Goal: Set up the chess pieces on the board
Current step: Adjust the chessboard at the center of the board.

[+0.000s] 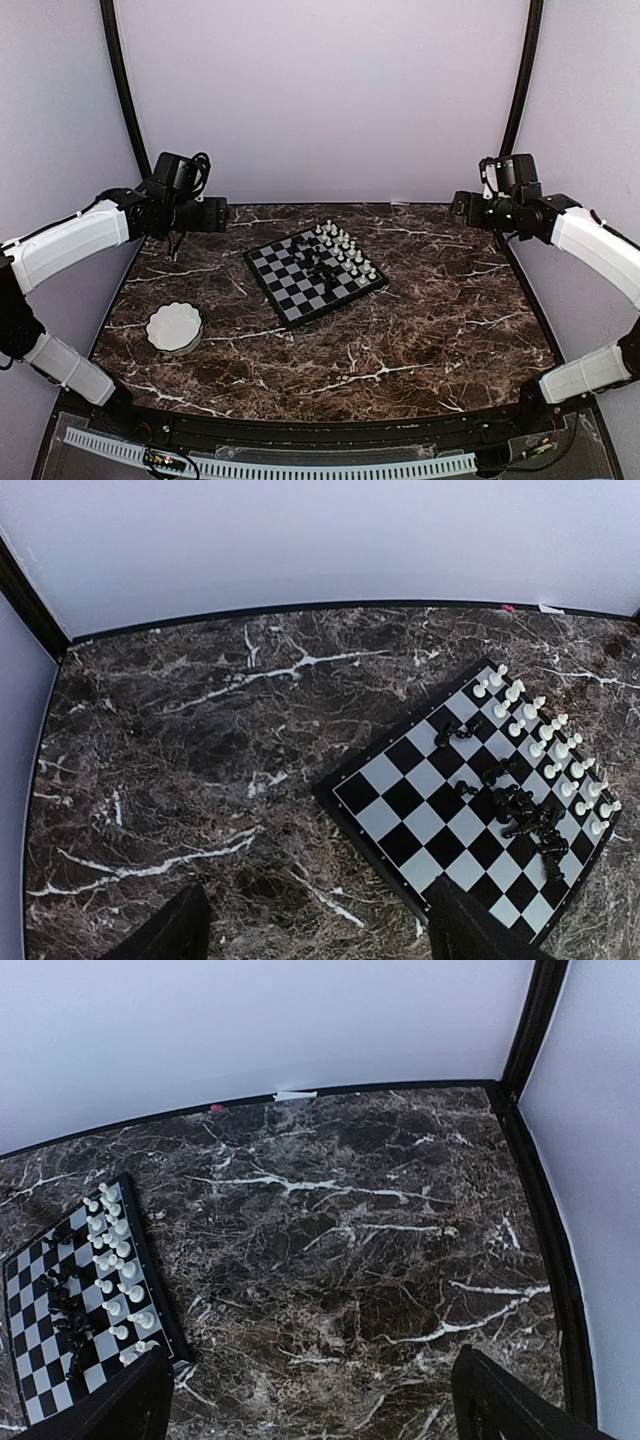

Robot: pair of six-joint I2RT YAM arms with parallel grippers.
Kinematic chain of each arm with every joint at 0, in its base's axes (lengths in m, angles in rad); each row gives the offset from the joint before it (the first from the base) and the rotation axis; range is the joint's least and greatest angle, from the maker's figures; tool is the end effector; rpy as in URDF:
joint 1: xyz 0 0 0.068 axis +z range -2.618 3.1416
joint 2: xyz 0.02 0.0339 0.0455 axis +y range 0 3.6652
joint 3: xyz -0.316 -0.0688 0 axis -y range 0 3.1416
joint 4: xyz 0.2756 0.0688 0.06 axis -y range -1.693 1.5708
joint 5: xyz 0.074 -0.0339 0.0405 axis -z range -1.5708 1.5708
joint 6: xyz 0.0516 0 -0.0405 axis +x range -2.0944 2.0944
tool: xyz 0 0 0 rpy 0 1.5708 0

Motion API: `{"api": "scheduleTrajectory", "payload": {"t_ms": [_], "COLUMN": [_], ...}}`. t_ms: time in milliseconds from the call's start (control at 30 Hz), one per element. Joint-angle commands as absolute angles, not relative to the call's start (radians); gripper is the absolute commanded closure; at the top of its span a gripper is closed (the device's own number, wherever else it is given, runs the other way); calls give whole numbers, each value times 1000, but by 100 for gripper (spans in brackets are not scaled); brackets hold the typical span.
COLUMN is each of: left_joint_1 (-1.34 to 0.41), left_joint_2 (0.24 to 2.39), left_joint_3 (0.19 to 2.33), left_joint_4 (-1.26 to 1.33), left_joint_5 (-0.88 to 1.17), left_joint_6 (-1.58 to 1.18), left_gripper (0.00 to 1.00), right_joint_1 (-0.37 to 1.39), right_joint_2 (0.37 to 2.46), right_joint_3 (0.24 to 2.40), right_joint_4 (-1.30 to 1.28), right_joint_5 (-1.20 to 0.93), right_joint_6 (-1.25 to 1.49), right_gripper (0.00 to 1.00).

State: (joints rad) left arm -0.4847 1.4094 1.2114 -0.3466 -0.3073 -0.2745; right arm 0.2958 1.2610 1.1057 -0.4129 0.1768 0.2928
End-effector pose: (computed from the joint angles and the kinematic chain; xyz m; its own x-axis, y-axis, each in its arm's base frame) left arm 0.3228 -0.1523 0.3662 -0.4996 -0.0289 -0.8658 0.0829 0.9933 -0.0810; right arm 0.2996 0.0818 0.3640 -0.5347 0.1341 -0.8343 0.0096 0.9882 0.1527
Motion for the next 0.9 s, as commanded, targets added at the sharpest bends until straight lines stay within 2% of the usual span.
{"api": "scheduleTrajectory", "payload": {"t_ms": [0, 67, 233, 433, 500, 567, 667, 700, 867], "left_joint_1": [-445, -431, -405, -376, -358, -329, -282, -272, -237], "left_joint_2": [1457, 1497, 1594, 1708, 1741, 1773, 1813, 1830, 1928], "left_joint_3": [1284, 1318, 1424, 1549, 1578, 1594, 1601, 1603, 1642], "left_joint_4": [-451, -477, -516, -555, -557, -546, -521, -504, -456], "left_joint_5": [-157, -105, 4, 94, 118, 159, 216, 229, 278], "left_joint_6": [-298, -308, -344, -382, -401, -428, -461, -464, -435], "left_gripper": [22, 17, 9, 6, 6, 7, 8, 8, 9], "right_joint_1": [293, 295, 312, 404, 443, 478, 531, 546, 589], "right_joint_2": [1286, 1274, 1262, 1306, 1314, 1334, 1361, 1366, 1343], "right_joint_3": [1144, 1125, 1088, 1121, 1125, 1127, 1130, 1128, 1071], "right_joint_4": [-497, -478, -446, -488, -484, -487, -512, -521, -545], "right_joint_5": [185, 107, 2, -34, -45, -66, -91, -99, -137], "right_joint_6": [366, 367, 431, 416, 408, 403, 388, 382, 375], "right_gripper": [1, 1, 11, 25, 47, 80, 95, 95, 56]}}
